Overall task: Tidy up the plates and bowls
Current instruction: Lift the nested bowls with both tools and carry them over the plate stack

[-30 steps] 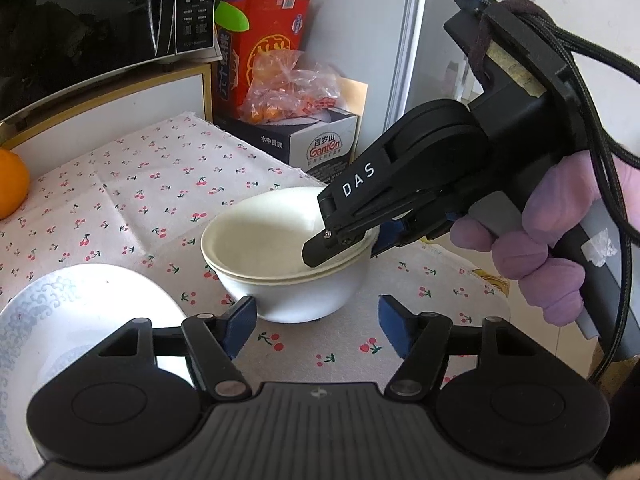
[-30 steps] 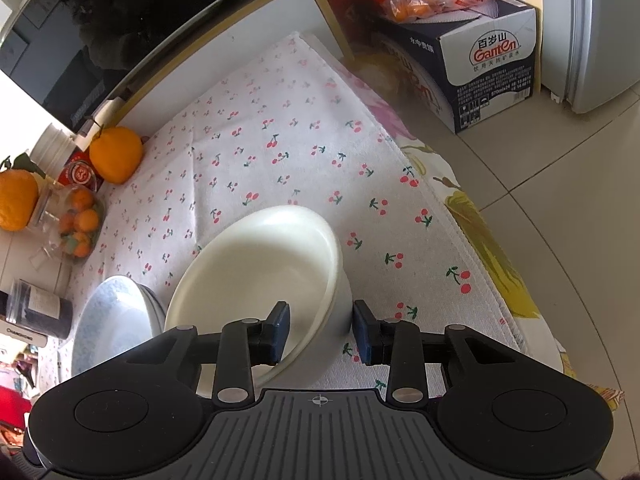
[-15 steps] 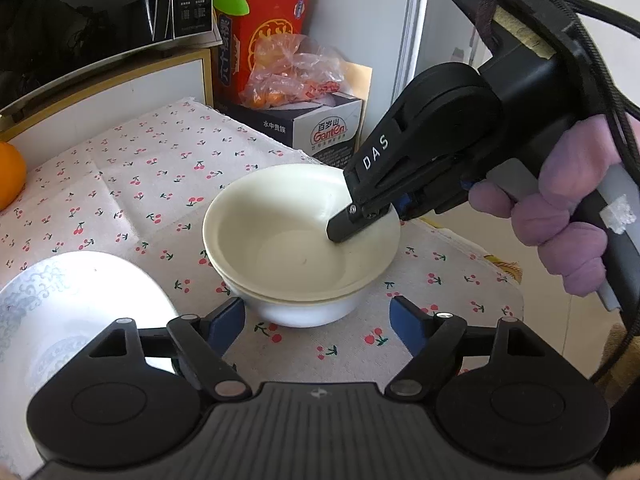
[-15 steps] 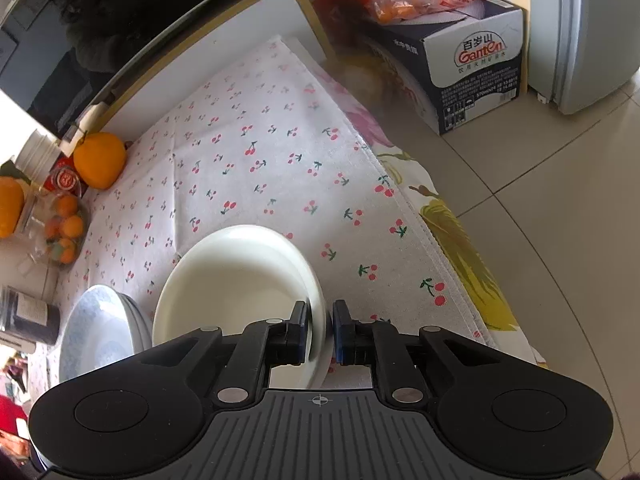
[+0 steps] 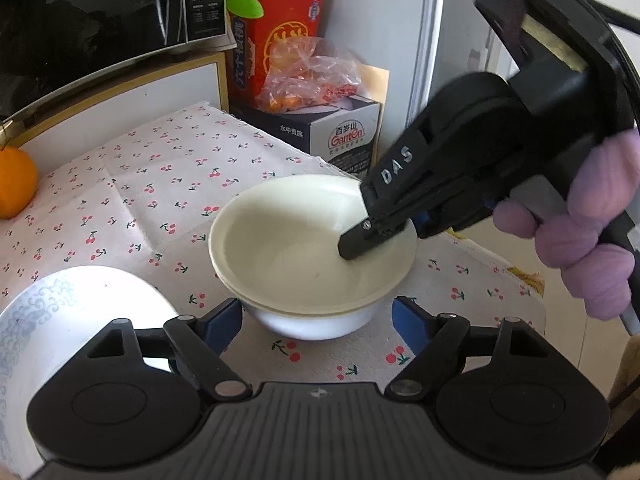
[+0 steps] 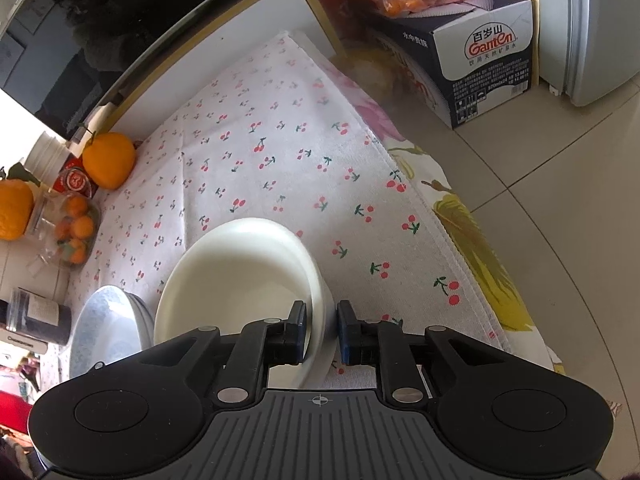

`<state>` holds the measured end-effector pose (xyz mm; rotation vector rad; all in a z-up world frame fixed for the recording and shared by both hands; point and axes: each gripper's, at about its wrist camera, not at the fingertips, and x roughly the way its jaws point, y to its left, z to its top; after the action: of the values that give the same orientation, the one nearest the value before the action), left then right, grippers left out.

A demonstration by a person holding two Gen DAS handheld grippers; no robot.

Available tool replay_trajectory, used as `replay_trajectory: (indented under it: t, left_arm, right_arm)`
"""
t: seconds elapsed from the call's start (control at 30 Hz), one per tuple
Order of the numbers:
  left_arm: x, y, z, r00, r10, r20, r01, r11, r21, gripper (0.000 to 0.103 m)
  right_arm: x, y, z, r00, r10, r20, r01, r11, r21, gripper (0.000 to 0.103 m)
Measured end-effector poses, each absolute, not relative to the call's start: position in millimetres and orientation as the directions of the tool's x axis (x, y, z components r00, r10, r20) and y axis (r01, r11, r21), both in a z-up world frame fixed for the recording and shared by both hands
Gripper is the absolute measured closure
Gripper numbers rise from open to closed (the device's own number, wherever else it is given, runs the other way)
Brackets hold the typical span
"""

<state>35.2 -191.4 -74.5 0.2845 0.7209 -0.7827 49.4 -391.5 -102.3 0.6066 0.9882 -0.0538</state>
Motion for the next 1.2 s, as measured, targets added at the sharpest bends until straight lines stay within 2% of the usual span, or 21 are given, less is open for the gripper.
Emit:
replay_trajectory:
  t: [0.57,1.2]
  left_arm:
    - [26,-169,-50,0.534,-0.567,-0.627,0.715,0.698,-0.023,0.026]
    - [17,-97,-28,0.603,-0.520,-0.605,0.631,0.775,-0.037,0.027]
  right_arm:
    - [44,-381,-72,0.610,0.274,-0.743,0.256,0.820,0.512,0.086]
    - [62,-295,-48,0.594,0.367,-0.716,0.113,0.843,0.526,0.086]
